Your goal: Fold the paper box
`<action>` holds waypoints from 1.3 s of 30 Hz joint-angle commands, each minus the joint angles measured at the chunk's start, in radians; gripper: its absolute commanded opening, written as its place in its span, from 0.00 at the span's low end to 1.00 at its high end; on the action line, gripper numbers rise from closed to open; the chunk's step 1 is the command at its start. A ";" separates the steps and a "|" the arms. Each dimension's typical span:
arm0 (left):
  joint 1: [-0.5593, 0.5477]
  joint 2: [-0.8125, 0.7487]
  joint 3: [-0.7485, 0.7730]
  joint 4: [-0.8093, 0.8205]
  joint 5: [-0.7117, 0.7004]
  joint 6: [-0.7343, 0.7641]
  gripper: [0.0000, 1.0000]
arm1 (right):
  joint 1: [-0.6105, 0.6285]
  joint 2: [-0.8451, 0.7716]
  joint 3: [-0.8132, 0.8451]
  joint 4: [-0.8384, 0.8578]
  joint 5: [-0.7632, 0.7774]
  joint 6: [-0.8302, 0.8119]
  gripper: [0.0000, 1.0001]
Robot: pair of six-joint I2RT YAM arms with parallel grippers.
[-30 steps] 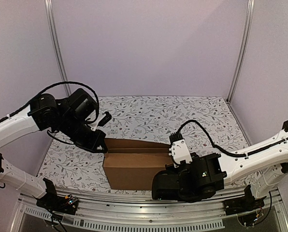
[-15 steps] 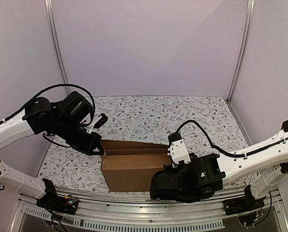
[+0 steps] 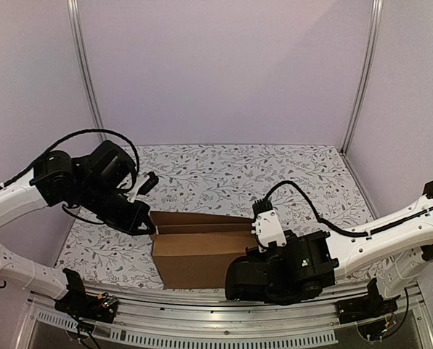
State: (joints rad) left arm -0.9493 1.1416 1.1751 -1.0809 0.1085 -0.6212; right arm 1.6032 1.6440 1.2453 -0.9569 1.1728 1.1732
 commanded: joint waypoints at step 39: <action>-0.010 -0.054 -0.094 -0.043 0.056 -0.068 0.00 | 0.016 0.079 -0.021 0.023 -0.268 0.019 0.00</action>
State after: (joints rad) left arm -0.9493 1.0847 1.1248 -1.0740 0.1154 -0.6640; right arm 1.6032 1.6516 1.2522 -0.9463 1.1721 1.1778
